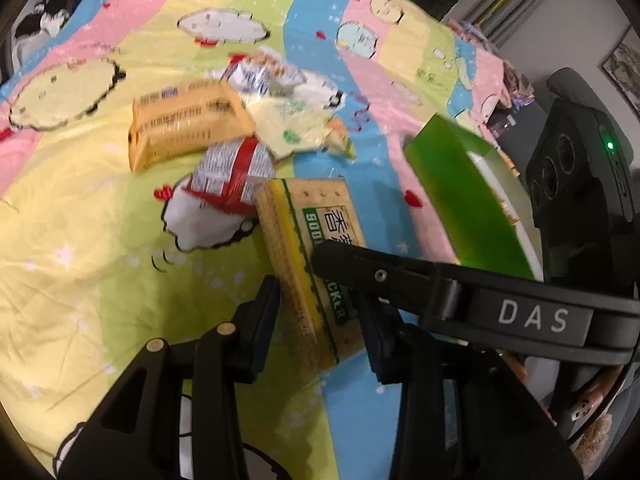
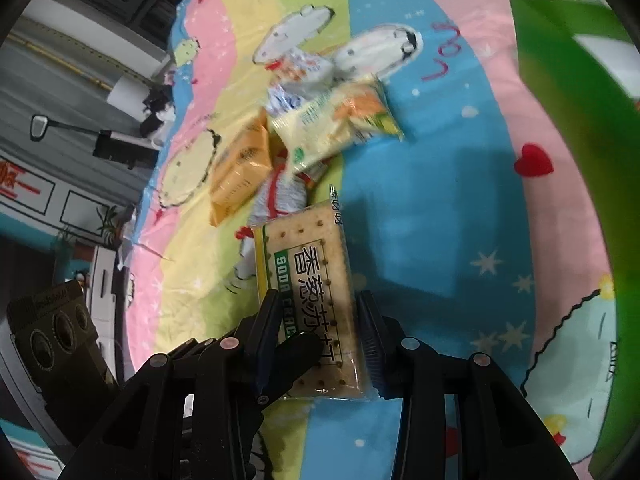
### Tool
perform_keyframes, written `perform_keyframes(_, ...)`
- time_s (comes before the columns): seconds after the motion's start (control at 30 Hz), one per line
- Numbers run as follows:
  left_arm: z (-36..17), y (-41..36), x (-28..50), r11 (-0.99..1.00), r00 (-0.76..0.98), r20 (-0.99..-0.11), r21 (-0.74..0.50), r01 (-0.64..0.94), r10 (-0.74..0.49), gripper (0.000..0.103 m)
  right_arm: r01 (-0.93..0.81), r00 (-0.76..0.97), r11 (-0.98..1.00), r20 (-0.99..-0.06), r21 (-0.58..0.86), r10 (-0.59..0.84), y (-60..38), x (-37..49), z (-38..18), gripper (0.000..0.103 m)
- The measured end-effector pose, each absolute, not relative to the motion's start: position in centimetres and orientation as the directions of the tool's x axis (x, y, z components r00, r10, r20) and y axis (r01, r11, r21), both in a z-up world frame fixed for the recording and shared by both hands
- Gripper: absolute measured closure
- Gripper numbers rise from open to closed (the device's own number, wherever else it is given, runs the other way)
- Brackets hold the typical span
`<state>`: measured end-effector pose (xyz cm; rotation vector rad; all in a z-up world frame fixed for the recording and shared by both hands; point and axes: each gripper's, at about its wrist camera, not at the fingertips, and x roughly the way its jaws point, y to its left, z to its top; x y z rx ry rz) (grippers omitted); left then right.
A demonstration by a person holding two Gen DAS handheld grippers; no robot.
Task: Organize snacks
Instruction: 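Carry the soda cracker pack into the green box and lower it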
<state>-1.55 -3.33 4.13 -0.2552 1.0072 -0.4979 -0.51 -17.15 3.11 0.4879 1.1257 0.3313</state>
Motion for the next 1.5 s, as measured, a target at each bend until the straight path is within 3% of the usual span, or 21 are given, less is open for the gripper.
perform_keyframes(0.33,10.0,-6.8,-3.0,0.857,0.575,-0.637,-0.345,0.383,-0.513,0.063,-0.064,0.576,0.861,-0.686,0.505,0.445,-19.5,-2.9,9.7,0.062)
perform_keyframes(0.67,14.2,-13.7,-3.4,0.808,0.595,-0.561,-0.281,0.517,-0.576,0.063,-0.043,0.74,0.867,-0.567,0.496,0.361,-26.7,-5.7,14.2,0.061)
perform_keyframes(1.1,13.7,-26.7,-2.4,0.711,0.451,-0.633,-0.235,0.663,-0.63,0.065,0.137,0.803,0.795,-0.537,0.59,0.26,-39.3,-8.0,12.6,0.061)
perform_keyframes(1.5,9.5,-31.6,-0.2,0.668,0.245,-0.74,-0.347,0.658,-0.626,0.065,0.319,0.721,0.748,-0.661,0.582,0.207,-44.0,-6.8,8.6,0.061)
